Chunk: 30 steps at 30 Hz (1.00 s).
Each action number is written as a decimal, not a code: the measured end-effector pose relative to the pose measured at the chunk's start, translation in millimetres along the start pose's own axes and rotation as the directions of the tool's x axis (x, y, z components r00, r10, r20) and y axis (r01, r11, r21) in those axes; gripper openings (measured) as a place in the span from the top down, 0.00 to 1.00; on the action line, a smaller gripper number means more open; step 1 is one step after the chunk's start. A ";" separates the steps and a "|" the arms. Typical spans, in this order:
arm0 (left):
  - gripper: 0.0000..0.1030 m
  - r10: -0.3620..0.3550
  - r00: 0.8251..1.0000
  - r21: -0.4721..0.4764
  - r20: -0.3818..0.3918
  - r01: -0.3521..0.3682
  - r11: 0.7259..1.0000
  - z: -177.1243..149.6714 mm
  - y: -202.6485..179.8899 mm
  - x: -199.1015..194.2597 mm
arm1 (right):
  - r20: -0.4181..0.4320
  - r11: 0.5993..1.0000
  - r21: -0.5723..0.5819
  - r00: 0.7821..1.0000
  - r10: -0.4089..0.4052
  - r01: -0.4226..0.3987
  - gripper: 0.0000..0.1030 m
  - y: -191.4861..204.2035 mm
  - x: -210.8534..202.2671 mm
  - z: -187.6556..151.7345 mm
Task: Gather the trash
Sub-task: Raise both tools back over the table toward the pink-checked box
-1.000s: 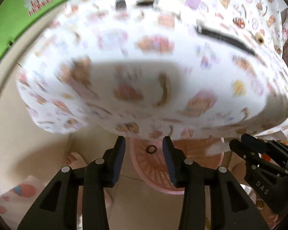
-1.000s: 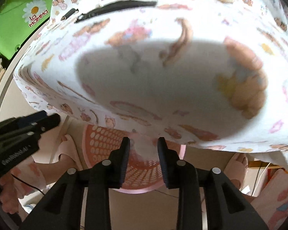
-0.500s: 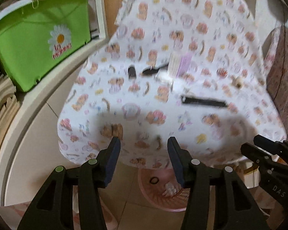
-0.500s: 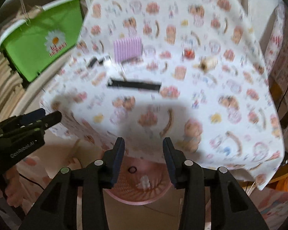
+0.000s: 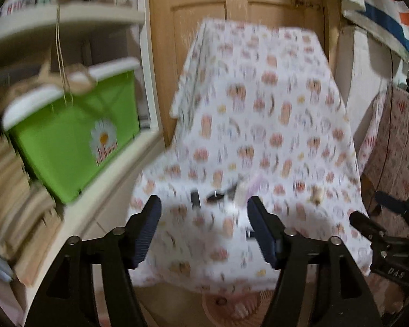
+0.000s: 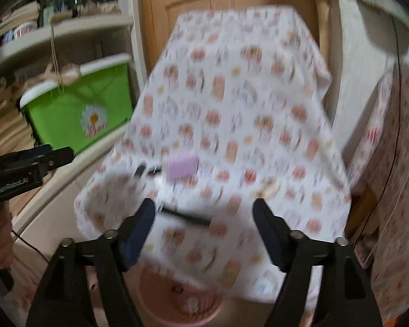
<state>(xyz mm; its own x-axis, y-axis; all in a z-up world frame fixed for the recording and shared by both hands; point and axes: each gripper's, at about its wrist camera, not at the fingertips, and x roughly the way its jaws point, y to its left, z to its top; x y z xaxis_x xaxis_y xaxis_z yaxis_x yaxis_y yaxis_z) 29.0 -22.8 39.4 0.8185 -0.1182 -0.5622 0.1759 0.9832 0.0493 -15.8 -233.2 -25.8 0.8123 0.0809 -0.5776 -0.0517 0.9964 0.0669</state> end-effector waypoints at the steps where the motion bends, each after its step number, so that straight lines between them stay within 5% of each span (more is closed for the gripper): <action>1: 0.32 0.009 1.000 0.009 0.023 -0.009 1.000 5.7 -1.3 -1.3 | 0.019 1.000 -0.015 1.000 -0.020 0.021 0.20 -1.6 -1.4 7.7; 8: 0.01 0.018 0.998 0.001 0.066 -0.018 1.000 11.3 -5.5 20.4 | 0.082 0.991 -0.106 0.994 -0.072 0.081 0.17 -18.5 3.7 17.8; 13: 0.01 0.020 0.999 -0.038 -0.035 -0.022 0.999 -5.9 -0.9 63.5 | -0.008 0.998 0.008 0.998 -0.064 0.064 0.16 -43.0 35.5 0.9; 20: 0.01 -0.010 0.983 -0.048 -0.183 0.001 0.999 -40.5 0.8 110.3 | -0.045 0.995 0.023 0.994 -0.095 0.096 0.15 -61.0 57.7 -0.9; 30: 0.01 -0.124 0.963 -0.082 -0.238 0.107 0.991 -36.9 -13.5 155.5 | -0.073 0.988 0.116 0.993 -0.095 0.103 0.15 -81.9 72.5 12.2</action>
<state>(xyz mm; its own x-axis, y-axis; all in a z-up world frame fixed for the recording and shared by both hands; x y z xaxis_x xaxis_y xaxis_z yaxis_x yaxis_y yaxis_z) 133.8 -49.3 -79.2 0.6368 -0.2028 -0.7439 0.2174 0.9729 -0.0792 54.4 -309.2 -63.2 0.7688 -0.0124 -0.6394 0.1001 0.9898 0.1011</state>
